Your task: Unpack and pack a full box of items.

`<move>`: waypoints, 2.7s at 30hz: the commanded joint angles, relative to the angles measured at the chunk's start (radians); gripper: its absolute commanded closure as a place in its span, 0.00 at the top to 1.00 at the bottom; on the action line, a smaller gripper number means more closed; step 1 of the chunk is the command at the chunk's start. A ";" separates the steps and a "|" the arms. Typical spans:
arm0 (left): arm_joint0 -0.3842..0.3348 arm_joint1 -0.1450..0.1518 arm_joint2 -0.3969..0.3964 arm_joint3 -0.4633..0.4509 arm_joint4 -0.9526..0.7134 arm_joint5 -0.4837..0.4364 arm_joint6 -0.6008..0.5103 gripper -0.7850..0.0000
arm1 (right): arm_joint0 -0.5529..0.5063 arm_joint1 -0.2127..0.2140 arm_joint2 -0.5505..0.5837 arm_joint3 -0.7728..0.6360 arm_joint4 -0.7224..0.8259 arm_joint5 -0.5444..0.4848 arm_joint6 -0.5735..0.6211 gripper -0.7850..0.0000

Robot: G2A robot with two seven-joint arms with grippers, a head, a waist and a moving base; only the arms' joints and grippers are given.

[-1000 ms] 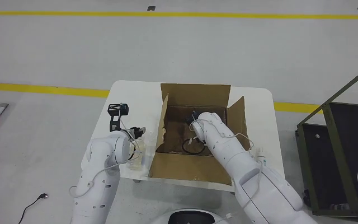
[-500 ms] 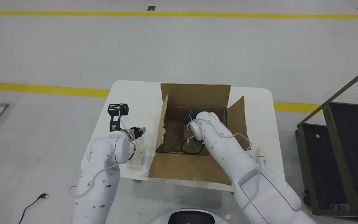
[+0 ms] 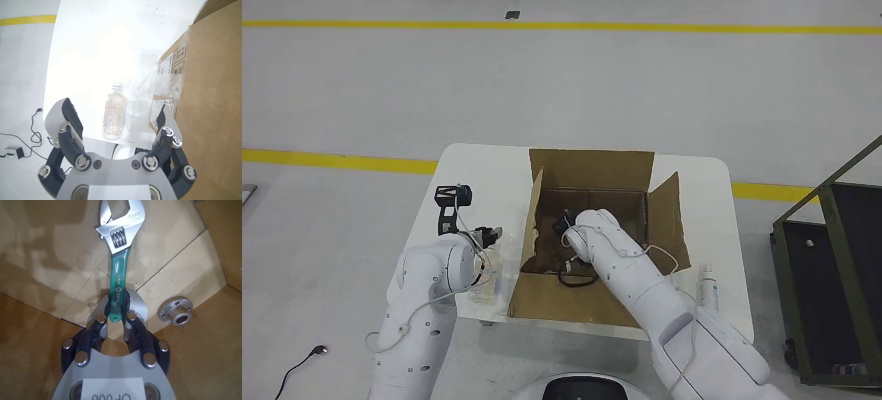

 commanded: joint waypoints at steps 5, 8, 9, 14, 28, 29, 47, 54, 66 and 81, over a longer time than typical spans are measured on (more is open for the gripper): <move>0.000 0.000 0.000 0.000 0.000 0.000 0.000 1.00 | 0.008 0.002 0.000 0.004 -0.005 0.006 0.005 0.47; 0.000 0.000 0.000 0.000 0.000 0.000 0.000 1.00 | 0.017 0.004 0.002 0.006 -0.005 0.000 0.005 0.49; 0.000 0.000 0.000 0.000 0.000 0.000 0.000 1.00 | 0.020 0.005 0.003 0.007 -0.006 -0.002 0.004 0.51; 0.000 0.000 0.000 0.000 0.000 0.000 0.000 1.00 | 0.032 0.007 0.008 0.008 0.000 -0.013 -0.014 0.47; 0.000 0.000 0.000 0.000 0.000 0.000 0.000 1.00 | 0.039 -0.004 0.006 0.067 0.021 -0.035 -0.084 0.37; 0.000 0.000 0.000 0.000 0.000 0.000 0.000 1.00 | 0.038 -0.004 0.007 0.072 0.024 -0.033 -0.090 0.37; 0.000 0.000 0.000 0.000 0.000 0.000 0.000 1.00 | 0.040 -0.009 0.010 0.115 0.051 -0.024 -0.143 0.24; 0.000 0.000 0.000 0.000 0.000 0.000 0.000 1.00 | 0.040 -0.010 0.009 0.121 0.058 -0.023 -0.144 0.18; 0.000 0.000 0.000 0.000 0.000 0.000 0.000 1.00 | 0.047 -0.008 0.013 0.118 0.075 -0.027 -0.161 0.00; 0.000 0.000 0.000 0.000 0.000 0.000 0.000 1.00 | 0.045 0.010 0.033 0.038 0.100 -0.002 -0.198 0.00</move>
